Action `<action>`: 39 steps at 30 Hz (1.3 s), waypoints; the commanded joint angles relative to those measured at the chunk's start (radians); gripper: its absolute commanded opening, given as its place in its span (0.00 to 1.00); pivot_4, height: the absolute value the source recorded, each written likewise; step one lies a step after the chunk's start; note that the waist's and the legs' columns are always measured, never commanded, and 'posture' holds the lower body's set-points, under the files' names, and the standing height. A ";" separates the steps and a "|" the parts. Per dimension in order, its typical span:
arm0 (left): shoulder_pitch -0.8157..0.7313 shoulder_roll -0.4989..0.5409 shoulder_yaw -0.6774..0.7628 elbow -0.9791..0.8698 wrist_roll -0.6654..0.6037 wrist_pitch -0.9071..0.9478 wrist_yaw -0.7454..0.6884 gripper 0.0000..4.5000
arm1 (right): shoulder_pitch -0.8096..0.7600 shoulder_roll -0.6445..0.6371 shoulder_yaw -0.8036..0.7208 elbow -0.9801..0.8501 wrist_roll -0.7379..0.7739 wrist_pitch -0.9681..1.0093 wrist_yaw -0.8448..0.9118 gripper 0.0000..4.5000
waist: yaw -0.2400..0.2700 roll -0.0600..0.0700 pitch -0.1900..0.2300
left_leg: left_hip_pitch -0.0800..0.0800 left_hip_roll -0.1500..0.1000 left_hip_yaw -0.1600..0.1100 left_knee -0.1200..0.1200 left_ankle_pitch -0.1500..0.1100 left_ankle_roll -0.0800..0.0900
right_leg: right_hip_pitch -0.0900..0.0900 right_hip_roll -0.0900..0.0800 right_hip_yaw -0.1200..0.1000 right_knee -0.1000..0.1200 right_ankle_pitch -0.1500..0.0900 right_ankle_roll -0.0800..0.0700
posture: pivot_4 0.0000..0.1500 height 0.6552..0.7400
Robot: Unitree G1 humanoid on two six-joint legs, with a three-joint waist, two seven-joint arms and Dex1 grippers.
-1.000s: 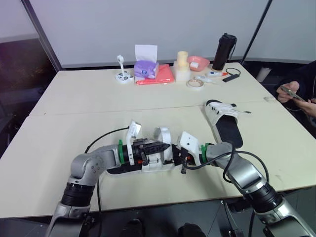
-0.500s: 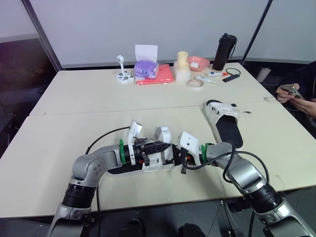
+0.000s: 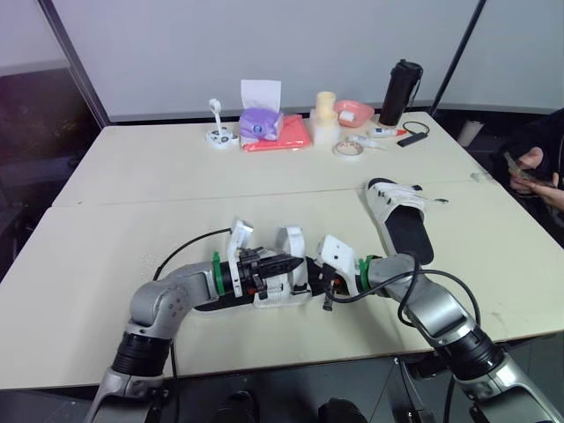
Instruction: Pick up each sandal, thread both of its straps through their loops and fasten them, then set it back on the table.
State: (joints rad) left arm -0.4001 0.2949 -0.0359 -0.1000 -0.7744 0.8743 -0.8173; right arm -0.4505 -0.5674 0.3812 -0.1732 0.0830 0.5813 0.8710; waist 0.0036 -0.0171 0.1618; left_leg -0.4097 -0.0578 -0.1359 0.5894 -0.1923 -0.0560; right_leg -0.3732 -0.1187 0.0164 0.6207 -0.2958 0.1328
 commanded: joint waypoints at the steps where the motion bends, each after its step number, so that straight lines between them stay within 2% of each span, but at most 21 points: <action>1: -0.012 -0.027 0.044 -0.027 -0.053 0.034 0.044 0.00 | 0.039 -0.015 0.043 0.058 -0.046 0.036 -0.009 0.00 | 0.000 0.000 0.000 | 0.000 0.000 0.000 0.000 0.000 0.000 | 0.000 0.000 0.000 0.000 0.000 0.000 | 1.00 1.00; 18: 0.046 0.013 0.006 -0.075 -0.034 0.010 0.036 0.00 | 0.038 -0.017 0.045 0.058 -0.047 0.037 -0.007 0.00 | 0.000 0.000 0.000 | 0.000 0.000 0.000 0.000 0.000 0.000 | -0.001 0.000 0.000 -0.001 0.000 0.000 | 1.00 1.00; 31: 0.040 0.045 -0.055 -0.004 0.110 -0.159 -0.032 0.00 | 0.040 -0.018 0.044 0.052 -0.046 0.042 -0.008 0.00 | 0.000 0.000 0.000 | 0.000 0.000 0.001 -0.001 -0.001 -0.001 | -0.001 0.000 -0.001 -0.003 0.000 -0.001 | 1.00 1.00; 39: 0.053 0.056 -0.069 -0.021 0.123 -0.168 -0.067 0.00 | 0.039 -0.012 0.046 0.054 -0.047 0.041 -0.011 0.00 | 0.000 0.000 0.000 | 0.000 0.000 0.000 -0.001 -0.001 -0.001 | -0.001 0.000 -0.001 -0.003 0.001 -0.001 | 1.00 1.00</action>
State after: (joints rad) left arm -0.3595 0.3428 -0.0851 -0.0951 -0.6552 0.7028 -0.8684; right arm -0.4492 -0.5680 0.3818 -0.1757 0.0827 0.5814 0.8711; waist 0.0035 -0.0170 0.1618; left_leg -0.4097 -0.0573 -0.1360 0.5881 -0.1928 -0.0567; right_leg -0.3738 -0.1187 0.0159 0.6175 -0.2952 0.1320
